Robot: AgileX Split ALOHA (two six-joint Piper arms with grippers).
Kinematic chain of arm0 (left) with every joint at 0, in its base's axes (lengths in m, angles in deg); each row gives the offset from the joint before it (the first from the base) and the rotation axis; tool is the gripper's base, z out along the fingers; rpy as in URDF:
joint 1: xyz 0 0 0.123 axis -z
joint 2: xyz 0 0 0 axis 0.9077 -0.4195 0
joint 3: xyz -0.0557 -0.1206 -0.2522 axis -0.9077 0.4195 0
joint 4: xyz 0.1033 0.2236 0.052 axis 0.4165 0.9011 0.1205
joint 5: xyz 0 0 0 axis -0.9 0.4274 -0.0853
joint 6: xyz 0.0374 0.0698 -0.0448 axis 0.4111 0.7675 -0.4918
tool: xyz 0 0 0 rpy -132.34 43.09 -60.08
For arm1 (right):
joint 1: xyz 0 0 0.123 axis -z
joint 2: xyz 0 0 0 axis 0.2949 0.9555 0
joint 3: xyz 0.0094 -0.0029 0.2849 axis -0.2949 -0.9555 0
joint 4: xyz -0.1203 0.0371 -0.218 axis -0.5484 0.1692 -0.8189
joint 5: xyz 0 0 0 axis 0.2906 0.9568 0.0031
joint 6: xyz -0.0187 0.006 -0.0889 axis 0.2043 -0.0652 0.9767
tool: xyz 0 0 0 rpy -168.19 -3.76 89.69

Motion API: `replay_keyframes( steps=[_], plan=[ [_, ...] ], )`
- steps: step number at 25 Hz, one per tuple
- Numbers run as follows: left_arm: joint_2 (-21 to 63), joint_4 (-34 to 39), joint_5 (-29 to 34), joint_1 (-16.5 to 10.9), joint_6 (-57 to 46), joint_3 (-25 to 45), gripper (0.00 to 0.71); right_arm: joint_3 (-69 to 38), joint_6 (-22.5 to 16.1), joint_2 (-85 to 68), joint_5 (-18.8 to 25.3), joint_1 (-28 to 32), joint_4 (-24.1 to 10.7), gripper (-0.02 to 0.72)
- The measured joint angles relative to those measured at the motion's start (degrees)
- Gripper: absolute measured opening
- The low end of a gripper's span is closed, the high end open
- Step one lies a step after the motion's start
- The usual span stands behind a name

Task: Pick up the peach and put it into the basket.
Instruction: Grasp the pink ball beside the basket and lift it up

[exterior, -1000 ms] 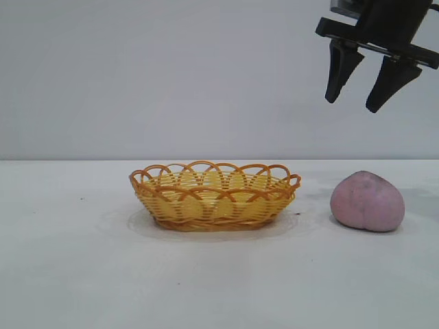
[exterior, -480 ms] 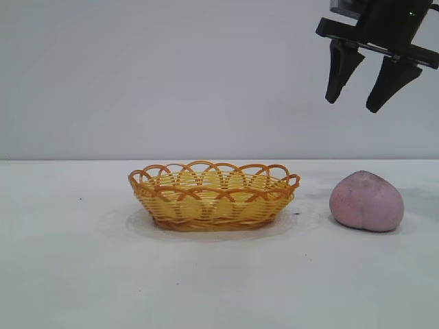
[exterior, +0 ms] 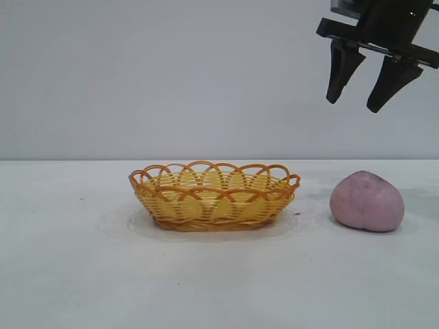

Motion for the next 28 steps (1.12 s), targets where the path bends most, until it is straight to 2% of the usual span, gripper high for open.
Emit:
replay_keyframes(
  steps=[9,15,19,25,28],
  plan=[
    [0.0,0.0,0.0,-0.3,0.0,0.0,0.372,0.0,0.0,0.0,1.4,0.0,-0.3,0.425],
    [0.0,0.0,0.0,-2.4,0.0,0.0,0.372,0.0,0.0,-1.0,4.0,0.0,-2.7,0.425],
    [0.0,0.0,0.0,-2.4,0.0,0.0,0.372,0.0,0.0,-2.9,8.1,0.0,-3.7,0.425],
    [0.0,0.0,0.0,-2.4,0.0,0.0,0.372,0.0,0.0,-3.6,17.0,-2.4,-4.1,0.425],
    [0.0,0.0,0.0,-2.4,0.0,0.0,0.372,0.0,0.0,-3.6,18.4,-4.4,-4.6,0.425]
  ],
)
